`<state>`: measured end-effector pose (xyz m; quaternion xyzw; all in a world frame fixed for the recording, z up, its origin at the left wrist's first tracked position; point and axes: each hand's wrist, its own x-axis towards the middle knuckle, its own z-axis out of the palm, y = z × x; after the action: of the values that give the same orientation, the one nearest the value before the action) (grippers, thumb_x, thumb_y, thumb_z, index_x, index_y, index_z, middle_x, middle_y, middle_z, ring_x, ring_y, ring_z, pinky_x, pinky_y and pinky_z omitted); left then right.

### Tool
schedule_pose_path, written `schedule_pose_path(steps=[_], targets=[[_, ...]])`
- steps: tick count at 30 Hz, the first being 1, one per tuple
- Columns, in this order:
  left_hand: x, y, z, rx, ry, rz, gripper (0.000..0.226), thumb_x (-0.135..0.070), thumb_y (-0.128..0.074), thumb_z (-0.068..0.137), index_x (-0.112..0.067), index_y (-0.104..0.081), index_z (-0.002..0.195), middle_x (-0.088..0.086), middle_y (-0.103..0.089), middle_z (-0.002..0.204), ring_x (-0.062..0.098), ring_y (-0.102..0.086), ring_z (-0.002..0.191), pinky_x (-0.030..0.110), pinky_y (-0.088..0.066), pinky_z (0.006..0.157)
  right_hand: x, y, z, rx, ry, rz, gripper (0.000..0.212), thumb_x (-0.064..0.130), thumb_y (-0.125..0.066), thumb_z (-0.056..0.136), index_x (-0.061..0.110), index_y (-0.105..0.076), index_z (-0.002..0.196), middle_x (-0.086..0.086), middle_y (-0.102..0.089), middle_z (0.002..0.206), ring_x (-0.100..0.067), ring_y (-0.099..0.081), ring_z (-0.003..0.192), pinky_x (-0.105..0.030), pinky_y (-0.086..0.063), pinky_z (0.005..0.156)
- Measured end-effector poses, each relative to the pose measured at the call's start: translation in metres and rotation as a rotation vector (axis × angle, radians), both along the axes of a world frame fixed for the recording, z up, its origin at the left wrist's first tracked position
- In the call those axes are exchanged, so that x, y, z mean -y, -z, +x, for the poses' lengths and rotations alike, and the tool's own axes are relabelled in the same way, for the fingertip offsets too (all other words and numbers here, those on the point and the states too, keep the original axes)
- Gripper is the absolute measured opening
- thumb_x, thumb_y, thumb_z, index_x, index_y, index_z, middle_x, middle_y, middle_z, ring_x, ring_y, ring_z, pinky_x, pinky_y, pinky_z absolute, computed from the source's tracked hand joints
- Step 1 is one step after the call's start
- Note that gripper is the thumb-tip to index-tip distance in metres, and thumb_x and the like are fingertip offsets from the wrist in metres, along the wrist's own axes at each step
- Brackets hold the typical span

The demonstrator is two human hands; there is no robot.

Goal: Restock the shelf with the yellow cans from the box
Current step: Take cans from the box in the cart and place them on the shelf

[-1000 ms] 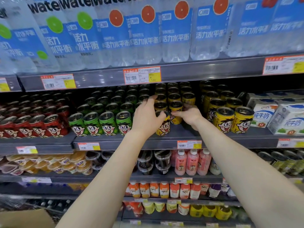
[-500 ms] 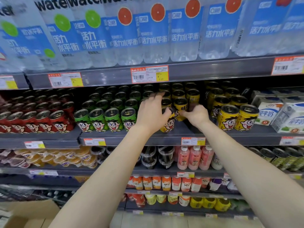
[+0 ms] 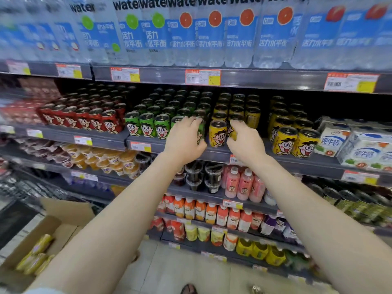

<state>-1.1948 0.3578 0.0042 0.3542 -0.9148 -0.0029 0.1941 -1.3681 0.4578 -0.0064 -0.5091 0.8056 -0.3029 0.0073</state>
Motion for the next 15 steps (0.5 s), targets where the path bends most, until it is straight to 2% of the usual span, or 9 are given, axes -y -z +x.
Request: schedule_pose_path(steps=[5, 8, 11, 15], targets=[[-0.028, 0.007, 0.063, 0.045, -0.114, 0.02, 0.072, -0.042, -0.058, 0.096, -0.011, -0.037, 0.157, 0.01, -0.044, 0.158, 0.03, -0.041, 0.144, 0.044, -0.036, 0.118, -0.01, 0.001, 0.053, -0.041, -0.089, 0.079, 0.05, 0.023, -0.053, 0.096, 0.023, -0.048, 0.146, -0.003, -0.053, 0.146, -0.031, -0.049, 0.13, -0.04, -0.048, 0.091], [-0.038, 0.016, 0.113, 0.087, -0.204, 0.069, 0.074, -0.045, -0.059, 0.096, -0.011, -0.035, 0.157, 0.011, -0.045, 0.156, 0.031, -0.042, 0.143, 0.045, -0.037, 0.116, -0.005, 0.004, 0.095, -0.031, -0.182, 0.119, 0.054, 0.023, -0.052, 0.098, 0.022, -0.043, 0.151, -0.002, -0.048, 0.151, -0.029, -0.048, 0.134, -0.042, -0.049, 0.097], [-0.039, 0.023, 0.167, 0.11, -0.303, 0.089, 0.067, -0.047, -0.058, 0.094, -0.012, -0.043, 0.148, 0.01, -0.055, 0.141, 0.033, -0.052, 0.131, 0.045, -0.044, 0.106, 0.005, 0.011, 0.143, -0.042, -0.276, 0.149, 0.053, 0.023, -0.052, 0.096, 0.022, -0.046, 0.149, -0.002, -0.054, 0.147, -0.028, -0.053, 0.129, -0.041, -0.051, 0.094], [-0.031, 0.032, 0.244, 0.129, -0.402, 0.115, 0.072, -0.049, -0.057, 0.092, -0.011, -0.041, 0.152, 0.009, -0.054, 0.145, 0.031, -0.05, 0.133, 0.047, -0.044, 0.11, 0.027, 0.019, 0.213, -0.033, -0.402, 0.19, 0.055, 0.023, -0.053, 0.096, 0.02, -0.045, 0.15, -0.004, -0.056, 0.145, -0.028, -0.055, 0.128, -0.042, -0.054, 0.092]])
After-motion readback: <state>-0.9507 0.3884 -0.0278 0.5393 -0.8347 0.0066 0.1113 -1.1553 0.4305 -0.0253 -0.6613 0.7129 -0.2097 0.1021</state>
